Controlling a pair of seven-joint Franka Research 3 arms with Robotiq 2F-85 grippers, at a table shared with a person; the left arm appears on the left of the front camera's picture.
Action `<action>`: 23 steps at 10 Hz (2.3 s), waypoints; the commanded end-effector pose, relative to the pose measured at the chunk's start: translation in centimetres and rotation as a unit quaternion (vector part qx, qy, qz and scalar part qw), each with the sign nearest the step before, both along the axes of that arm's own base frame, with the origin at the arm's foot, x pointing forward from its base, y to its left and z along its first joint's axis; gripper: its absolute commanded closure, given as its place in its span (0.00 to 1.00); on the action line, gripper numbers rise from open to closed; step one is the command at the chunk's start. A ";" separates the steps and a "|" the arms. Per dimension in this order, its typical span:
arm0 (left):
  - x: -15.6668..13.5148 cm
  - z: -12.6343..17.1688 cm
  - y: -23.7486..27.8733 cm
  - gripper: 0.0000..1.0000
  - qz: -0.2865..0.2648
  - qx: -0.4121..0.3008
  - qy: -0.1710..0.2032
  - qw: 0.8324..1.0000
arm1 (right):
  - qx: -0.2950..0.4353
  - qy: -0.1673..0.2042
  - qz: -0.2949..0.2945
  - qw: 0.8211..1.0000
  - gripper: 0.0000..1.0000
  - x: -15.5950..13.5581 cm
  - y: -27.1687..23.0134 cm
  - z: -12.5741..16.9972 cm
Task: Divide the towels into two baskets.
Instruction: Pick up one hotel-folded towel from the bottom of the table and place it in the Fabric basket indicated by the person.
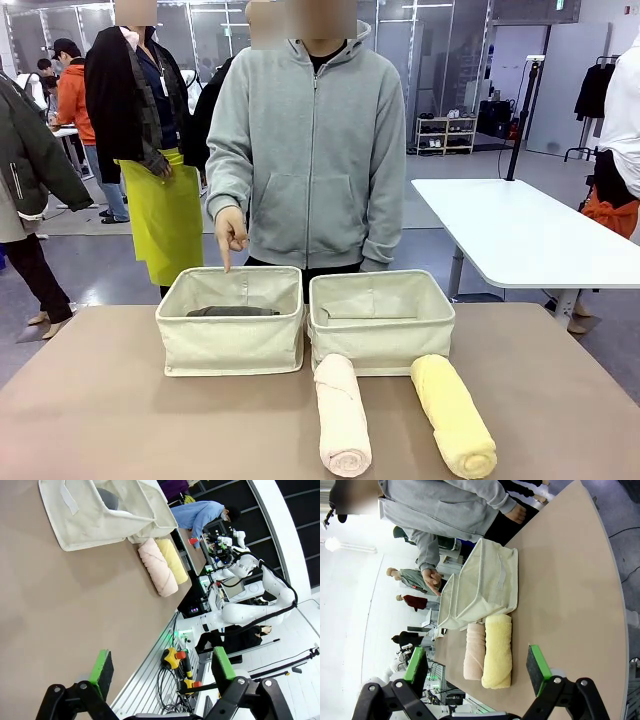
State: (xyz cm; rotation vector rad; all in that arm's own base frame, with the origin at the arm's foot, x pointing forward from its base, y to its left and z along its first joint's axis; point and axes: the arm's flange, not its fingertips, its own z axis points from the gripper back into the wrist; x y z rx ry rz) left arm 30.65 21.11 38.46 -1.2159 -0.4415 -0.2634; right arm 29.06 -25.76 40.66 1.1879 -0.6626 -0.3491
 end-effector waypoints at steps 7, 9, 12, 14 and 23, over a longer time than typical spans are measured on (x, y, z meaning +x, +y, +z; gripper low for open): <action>-0.4 0.2 0.1 0.00 0.003 -0.008 0.003 1.000 | -0.153 0.068 0.215 0.962 0.00 3.5 15.2 2.4; -0.4 0.2 0.1 0.00 0.003 -0.008 0.003 1.000 | -0.179 0.098 0.238 0.949 0.00 4.9 21.0 1.3; -0.4 0.2 0.1 0.00 0.003 -0.008 0.003 1.000 | -0.246 0.144 0.239 0.928 0.00 5.6 27.4 -1.4; -0.4 0.2 0.1 0.00 0.003 -0.008 0.003 1.000 | -0.298 0.157 0.219 0.916 0.00 6.2 30.2 -3.0; -0.4 0.2 0.1 0.00 0.003 -0.008 0.003 1.000 | -0.410 0.177 0.199 0.872 0.00 6.9 38.4 -10.8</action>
